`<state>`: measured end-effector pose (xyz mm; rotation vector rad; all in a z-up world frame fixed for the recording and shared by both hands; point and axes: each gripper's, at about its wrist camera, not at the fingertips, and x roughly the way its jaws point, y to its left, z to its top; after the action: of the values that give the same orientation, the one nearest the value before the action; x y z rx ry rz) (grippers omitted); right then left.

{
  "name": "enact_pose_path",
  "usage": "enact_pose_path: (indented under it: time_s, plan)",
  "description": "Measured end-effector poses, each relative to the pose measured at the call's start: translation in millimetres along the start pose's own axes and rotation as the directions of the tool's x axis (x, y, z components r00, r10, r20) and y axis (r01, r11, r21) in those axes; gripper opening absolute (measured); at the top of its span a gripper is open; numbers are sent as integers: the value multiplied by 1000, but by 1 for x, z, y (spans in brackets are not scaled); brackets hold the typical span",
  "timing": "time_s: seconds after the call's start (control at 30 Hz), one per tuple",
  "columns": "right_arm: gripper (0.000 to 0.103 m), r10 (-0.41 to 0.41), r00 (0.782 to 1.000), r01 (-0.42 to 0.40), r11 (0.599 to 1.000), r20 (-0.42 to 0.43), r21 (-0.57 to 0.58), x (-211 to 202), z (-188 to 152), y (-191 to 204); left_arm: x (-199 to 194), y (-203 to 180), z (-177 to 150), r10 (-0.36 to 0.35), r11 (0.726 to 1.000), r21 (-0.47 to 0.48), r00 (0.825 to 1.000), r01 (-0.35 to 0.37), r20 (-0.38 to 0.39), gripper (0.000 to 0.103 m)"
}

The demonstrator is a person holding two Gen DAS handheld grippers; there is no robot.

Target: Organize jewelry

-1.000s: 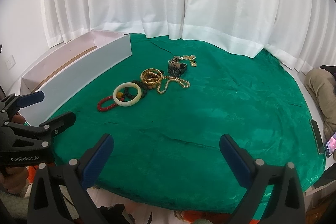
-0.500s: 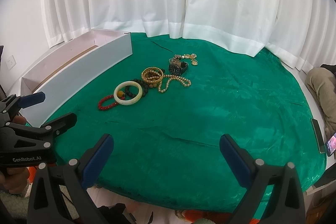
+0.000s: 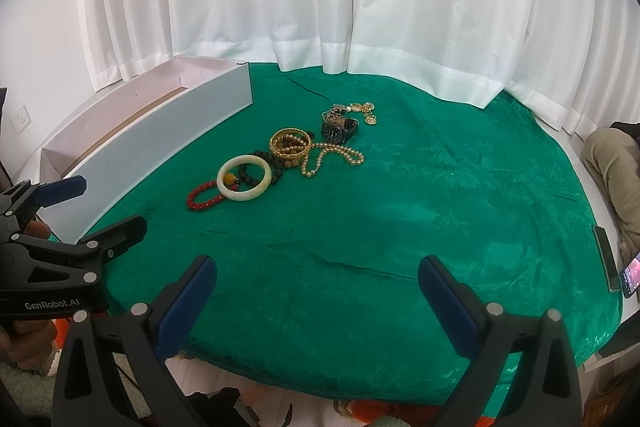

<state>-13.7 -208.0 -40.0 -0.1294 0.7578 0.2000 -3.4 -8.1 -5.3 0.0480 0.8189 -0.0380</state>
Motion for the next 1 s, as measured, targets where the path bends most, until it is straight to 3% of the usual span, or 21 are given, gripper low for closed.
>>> enact_pose_path:
  time_s: [1.0]
  plan:
    - [103, 4, 1000, -4, 1000, -3, 2, 2, -2, 0, 2, 3, -3, 8, 1000, 9, 1000, -9, 8, 103]
